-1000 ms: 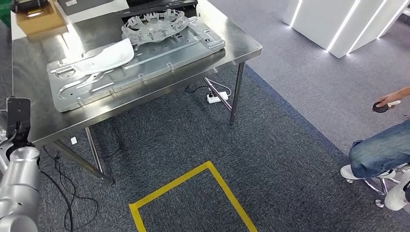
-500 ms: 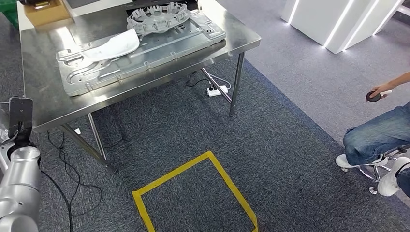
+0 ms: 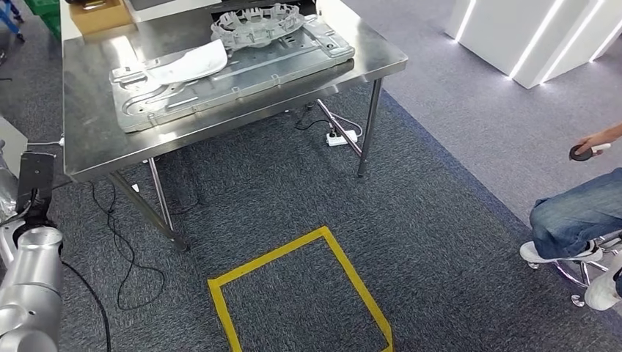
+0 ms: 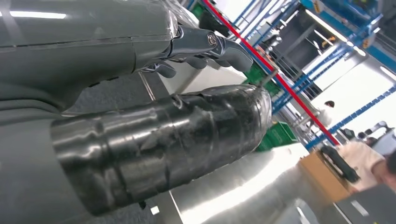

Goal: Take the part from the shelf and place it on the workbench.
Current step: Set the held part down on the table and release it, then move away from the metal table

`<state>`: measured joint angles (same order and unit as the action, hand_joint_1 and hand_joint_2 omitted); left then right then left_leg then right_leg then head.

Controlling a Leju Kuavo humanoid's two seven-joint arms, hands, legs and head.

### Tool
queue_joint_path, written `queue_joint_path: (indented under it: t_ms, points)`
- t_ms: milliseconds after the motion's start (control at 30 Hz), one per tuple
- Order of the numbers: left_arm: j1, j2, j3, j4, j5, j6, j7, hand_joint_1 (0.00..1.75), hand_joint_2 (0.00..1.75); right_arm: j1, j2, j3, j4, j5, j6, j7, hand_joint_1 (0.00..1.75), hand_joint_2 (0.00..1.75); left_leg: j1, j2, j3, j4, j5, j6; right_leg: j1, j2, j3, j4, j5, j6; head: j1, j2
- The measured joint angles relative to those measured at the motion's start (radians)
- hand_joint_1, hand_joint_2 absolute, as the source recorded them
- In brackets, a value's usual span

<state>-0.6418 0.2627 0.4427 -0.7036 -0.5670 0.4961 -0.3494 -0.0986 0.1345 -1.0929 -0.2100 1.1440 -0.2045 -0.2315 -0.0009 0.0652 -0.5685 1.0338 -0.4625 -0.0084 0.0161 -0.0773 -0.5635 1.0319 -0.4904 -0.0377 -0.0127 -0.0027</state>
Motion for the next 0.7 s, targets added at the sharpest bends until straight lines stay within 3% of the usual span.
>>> queue_joint_path:
  t_ms: [67,133,200,267,300,333,400,467,533,700]
  points:
    - [-0.003,0.001,0.000,0.000,-0.003,0.000,0.003,0.00,0.00,-0.002,0.000,0.000,0.000,0.001,0.002,-0.002,0.00,0.00,-0.006,-0.011,0.002,-0.018,0.002,0.016,0.002,-0.018,0.001,-0.002,0.002,0.009,0.000,0.000]
    - [-0.004,0.002,-0.001,-0.001,-0.005,0.001,0.007,0.00,0.00,-0.004,0.000,0.000,0.000,0.001,0.004,-0.003,0.00,0.00,-0.001,-0.031,0.002,-0.032,0.011,0.029,-0.002,-0.004,-0.002,0.011,-0.010,0.021,0.000,0.000]
    - [-0.007,0.000,-0.003,-0.002,-0.009,0.002,0.010,0.00,0.00,-0.002,-0.001,0.000,0.000,0.001,0.007,-0.005,0.00,0.00,0.004,-0.049,0.000,-0.041,0.021,0.041,-0.008,0.043,-0.035,0.087,-0.060,0.032,0.001,0.000]
    - [-0.008,-0.004,-0.006,-0.002,-0.013,0.002,0.014,0.00,0.00,0.001,-0.001,0.000,0.000,0.002,0.010,-0.005,0.00,0.00,0.004,-0.070,-0.007,-0.040,0.025,0.046,-0.013,0.069,-0.097,0.215,-0.120,0.037,0.001,0.000]
    - [-0.006,-0.006,-0.007,-0.002,-0.014,0.002,0.016,0.00,0.00,0.002,-0.001,0.000,0.000,0.002,0.012,-0.005,0.00,0.00,0.003,-0.081,-0.010,-0.039,0.026,0.046,-0.015,0.072,-0.119,0.259,-0.130,0.039,0.001,0.000]
    - [-0.004,-0.007,-0.008,-0.002,-0.014,0.003,0.017,0.00,0.00,0.003,-0.001,0.000,0.000,0.002,0.013,-0.005,0.00,0.00,0.003,-0.093,-0.012,-0.037,0.027,0.046,-0.017,0.073,-0.125,0.268,-0.120,0.040,0.001,0.000]
    - [-0.003,-0.007,-0.009,-0.002,-0.015,0.003,0.019,0.00,0.00,0.004,-0.001,0.000,0.000,0.003,0.014,-0.005,0.00,0.00,0.004,-0.117,-0.013,-0.032,0.027,0.043,-0.021,0.085,-0.085,0.181,-0.052,0.039,0.001,0.000]
    - [-0.005,-0.008,-0.010,-0.002,-0.015,0.003,0.019,0.00,0.00,0.004,-0.001,0.000,0.000,0.004,0.014,-0.005,0.00,0.00,0.004,-0.138,-0.018,-0.023,0.025,0.036,-0.025,0.127,-0.031,0.061,-0.001,0.036,0.000,0.000]
    - [-0.007,-0.010,-0.010,-0.002,-0.015,0.003,0.020,0.00,0.00,0.005,-0.002,0.000,0.000,0.004,0.014,-0.005,0.00,0.00,0.006,-0.155,-0.028,-0.018,0.026,0.025,-0.026,0.154,-0.013,0.012,0.004,0.034,0.000,0.000]
    - [-0.007,-0.012,-0.010,-0.002,-0.014,0.003,0.021,0.00,0.00,0.004,-0.002,0.000,0.000,0.004,0.014,-0.005,0.00,0.00,0.009,-0.166,-0.034,-0.018,0.030,0.017,-0.023,0.146,-0.013,0.010,0.004,0.033,0.000,0.000]
